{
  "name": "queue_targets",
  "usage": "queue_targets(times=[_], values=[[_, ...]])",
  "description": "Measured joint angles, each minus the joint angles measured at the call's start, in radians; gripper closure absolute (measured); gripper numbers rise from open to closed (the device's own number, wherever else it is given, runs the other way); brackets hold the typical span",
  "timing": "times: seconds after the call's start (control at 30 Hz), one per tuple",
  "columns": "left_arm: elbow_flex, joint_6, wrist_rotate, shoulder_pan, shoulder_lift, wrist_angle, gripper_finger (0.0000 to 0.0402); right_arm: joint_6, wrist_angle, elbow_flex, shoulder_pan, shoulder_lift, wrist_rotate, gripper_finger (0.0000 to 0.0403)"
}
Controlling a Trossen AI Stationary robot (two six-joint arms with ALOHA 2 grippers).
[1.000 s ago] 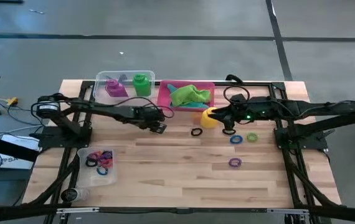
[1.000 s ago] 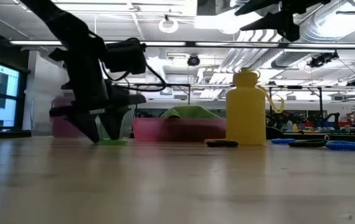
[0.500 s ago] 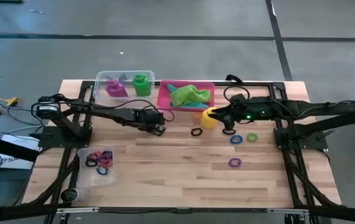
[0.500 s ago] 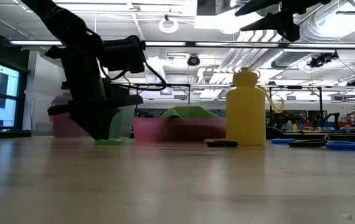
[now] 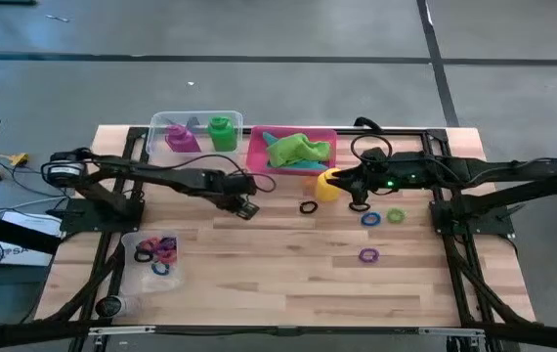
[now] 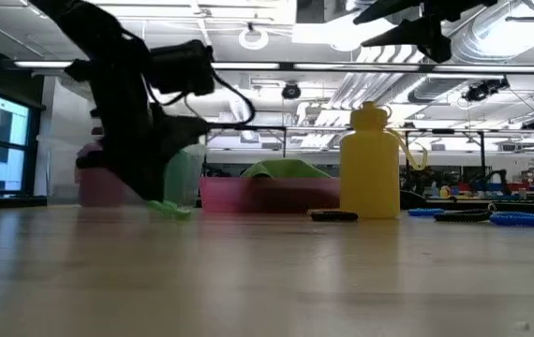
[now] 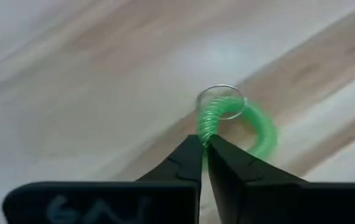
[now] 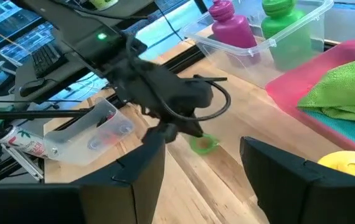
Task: Pick & Place Sports Items
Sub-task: Put the green spring keychain into the bottom transparent bin
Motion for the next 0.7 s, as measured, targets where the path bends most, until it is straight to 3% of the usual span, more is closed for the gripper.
queue_targets(times=[0.27,0.47,0.7], values=[[0.0,0.111,0.086,0.006,-0.113,-0.001,0.04,0.001,0.0,0.0,0.0,0.0,0.0,0.0239],[0.0,0.206,0.094,-0.02,-0.235,-0.005,0.04,0.001,0.0,0.0,0.0,0.0,0.001,0.0239],[0.0,0.331,0.124,-0.078,-0.39,-0.006,0.0401,0.002,0.0,0.0,0.0,0.0,0.064,0.0239]])
